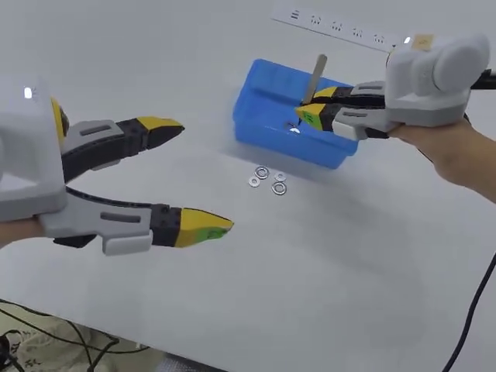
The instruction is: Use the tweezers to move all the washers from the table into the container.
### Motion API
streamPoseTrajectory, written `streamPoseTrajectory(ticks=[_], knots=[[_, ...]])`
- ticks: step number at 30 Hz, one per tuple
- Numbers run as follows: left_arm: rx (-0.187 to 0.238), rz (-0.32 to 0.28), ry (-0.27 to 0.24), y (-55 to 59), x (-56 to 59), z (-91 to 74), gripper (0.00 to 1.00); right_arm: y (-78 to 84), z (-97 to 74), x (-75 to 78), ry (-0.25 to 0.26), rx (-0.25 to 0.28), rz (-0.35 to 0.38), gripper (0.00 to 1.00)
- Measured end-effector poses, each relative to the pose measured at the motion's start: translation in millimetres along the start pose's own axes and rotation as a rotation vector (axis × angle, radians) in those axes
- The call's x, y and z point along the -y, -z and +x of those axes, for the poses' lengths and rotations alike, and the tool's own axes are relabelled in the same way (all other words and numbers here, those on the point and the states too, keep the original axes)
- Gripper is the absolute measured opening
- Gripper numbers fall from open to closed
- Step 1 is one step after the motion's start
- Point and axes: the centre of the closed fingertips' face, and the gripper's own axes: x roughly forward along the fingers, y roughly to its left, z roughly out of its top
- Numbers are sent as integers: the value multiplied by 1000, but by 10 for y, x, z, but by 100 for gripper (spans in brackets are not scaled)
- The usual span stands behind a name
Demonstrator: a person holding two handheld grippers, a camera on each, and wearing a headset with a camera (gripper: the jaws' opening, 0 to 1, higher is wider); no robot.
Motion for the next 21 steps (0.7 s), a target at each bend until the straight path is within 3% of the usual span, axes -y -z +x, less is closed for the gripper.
streamPoseTrajectory(ticks=[6, 11, 14, 21], knots=[[25, -1, -12, -163, -128, 133, 83, -28, -48, -5, 5, -5, -18, 8], [23, 33, 31, -307, -195, 313, 82, -66, -82, -36, -4, -16, -45, 8], [8, 90, 19, -386, -278, 449, 76, -125, -99, -43, -1, -7, -52, 8], [-27, 183, 70, -541, -304, 765, 68, -180, -107, -115, -13, -3, -77, 8]])
